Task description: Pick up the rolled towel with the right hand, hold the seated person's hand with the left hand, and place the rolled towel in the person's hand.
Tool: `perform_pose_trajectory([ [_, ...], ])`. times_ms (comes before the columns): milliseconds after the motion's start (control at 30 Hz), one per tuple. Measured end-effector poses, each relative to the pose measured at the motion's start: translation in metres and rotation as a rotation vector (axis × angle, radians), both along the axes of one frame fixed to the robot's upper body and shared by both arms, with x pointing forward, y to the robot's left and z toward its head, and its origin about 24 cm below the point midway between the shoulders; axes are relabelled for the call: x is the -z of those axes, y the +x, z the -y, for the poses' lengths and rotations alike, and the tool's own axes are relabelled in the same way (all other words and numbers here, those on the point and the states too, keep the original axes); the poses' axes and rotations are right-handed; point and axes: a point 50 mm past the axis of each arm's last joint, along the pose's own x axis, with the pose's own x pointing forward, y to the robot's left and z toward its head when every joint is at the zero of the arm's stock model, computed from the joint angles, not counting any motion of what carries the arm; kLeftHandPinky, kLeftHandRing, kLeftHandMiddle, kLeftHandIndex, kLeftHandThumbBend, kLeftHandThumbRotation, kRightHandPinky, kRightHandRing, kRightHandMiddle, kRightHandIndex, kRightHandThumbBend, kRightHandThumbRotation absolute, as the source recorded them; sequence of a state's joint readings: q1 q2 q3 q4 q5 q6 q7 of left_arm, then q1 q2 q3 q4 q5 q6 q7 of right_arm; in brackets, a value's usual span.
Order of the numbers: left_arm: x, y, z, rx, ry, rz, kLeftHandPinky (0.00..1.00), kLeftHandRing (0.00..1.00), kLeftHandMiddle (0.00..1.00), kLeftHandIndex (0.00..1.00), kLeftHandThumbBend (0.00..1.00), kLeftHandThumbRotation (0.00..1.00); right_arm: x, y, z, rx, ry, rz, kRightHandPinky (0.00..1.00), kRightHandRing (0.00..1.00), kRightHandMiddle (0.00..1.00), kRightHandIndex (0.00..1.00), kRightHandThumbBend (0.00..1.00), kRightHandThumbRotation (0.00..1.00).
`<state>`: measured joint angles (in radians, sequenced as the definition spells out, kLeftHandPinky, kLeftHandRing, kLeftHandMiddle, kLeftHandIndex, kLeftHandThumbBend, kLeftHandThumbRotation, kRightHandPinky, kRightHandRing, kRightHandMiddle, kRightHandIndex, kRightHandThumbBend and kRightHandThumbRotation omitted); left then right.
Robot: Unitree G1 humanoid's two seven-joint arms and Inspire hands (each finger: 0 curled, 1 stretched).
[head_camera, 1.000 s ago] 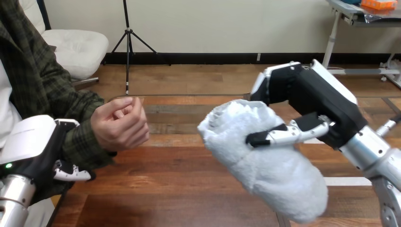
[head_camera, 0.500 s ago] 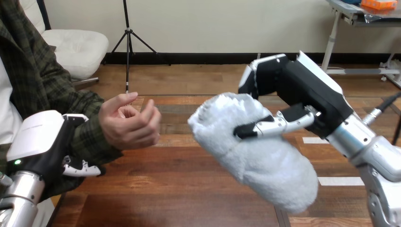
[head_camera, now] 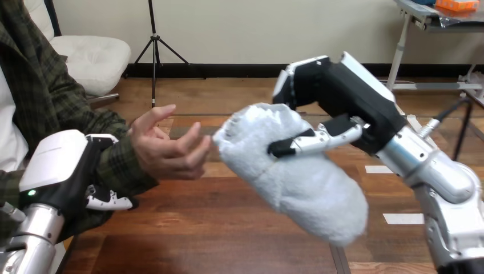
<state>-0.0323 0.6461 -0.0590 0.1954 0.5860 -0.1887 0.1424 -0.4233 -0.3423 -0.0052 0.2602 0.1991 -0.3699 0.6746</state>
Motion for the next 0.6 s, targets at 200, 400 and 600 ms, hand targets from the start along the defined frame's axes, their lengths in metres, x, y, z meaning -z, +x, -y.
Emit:
perform_pose_trajectory([
  [200, -0.001, 0.001, 0.004, 0.008, -0.004, -0.001, 0.44, 0.49, 0.54, 0.54, 0.90, 0.00, 0.000, 0.006, -0.007, -0.015, 0.013, -0.002, 0.17, 0.23, 0.30, 0.37, 0.82, 0.00],
  [400, -0.002, 0.001, 0.008, 0.017, -0.020, 0.004, 0.44, 0.49, 0.54, 0.54, 0.92, 0.00, -0.001, 0.011, -0.014, -0.027, 0.020, -0.003, 0.17, 0.23, 0.30, 0.36, 0.82, 0.00],
  [600, -0.003, 0.001, 0.012, 0.029, -0.036, 0.014, 0.44, 0.50, 0.54, 0.54, 0.92, 0.00, -0.004, 0.015, -0.022, -0.042, 0.024, 0.001, 0.17, 0.23, 0.30, 0.35, 0.82, 0.00],
])
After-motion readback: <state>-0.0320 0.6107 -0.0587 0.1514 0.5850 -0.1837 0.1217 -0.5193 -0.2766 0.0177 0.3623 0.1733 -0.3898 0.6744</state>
